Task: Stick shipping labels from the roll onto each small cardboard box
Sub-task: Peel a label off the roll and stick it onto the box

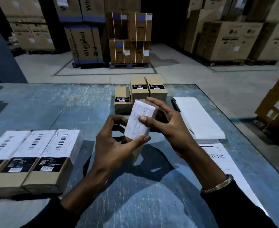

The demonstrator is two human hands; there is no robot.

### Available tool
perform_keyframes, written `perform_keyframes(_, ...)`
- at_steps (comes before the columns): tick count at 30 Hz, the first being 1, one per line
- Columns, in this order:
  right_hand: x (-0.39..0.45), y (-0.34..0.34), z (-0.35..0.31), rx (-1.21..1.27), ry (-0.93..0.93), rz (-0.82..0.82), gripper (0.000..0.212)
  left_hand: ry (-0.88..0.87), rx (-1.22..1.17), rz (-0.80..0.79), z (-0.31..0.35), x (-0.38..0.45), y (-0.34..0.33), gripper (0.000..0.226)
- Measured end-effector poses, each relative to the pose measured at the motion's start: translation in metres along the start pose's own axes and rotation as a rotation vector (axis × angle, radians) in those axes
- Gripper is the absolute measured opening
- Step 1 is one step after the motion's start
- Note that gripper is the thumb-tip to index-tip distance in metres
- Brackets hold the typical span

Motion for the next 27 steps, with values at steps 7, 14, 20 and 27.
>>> perform_keyframes(7, -0.018, -0.021, -0.024, -0.056, 0.064, -0.174, 0.060, 0.056, -0.206, -0.084, 0.002, 0.008, 0.002, 0.053)
perform_keyframes(14, -0.030, -0.040, -0.026, 0.099, 0.146, -0.152, 0.054, 0.117, -0.428, -0.090, 0.013, 0.007, -0.002, 0.046)
perform_keyframes(20, -0.035, -0.050, -0.022, 0.292, 0.176, -0.074, 0.053, 0.157, -0.610, -0.110, 0.013, 0.004, -0.007, 0.044)
perform_keyframes(27, -0.035, -0.052, -0.024, 0.363, 0.114, -0.081, 0.043, 0.100, -0.608, -0.051, 0.020, 0.002, -0.005, 0.027)
Point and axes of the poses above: each hand's wrist, its own x-axis towards the middle knuckle, its own y-axis out of the back of the hand, z = x × y, the point moved 10 cm from there along x, towards the middle knuckle, and after that the axes turned 5 degrees about -y, right-handed, at the moved point
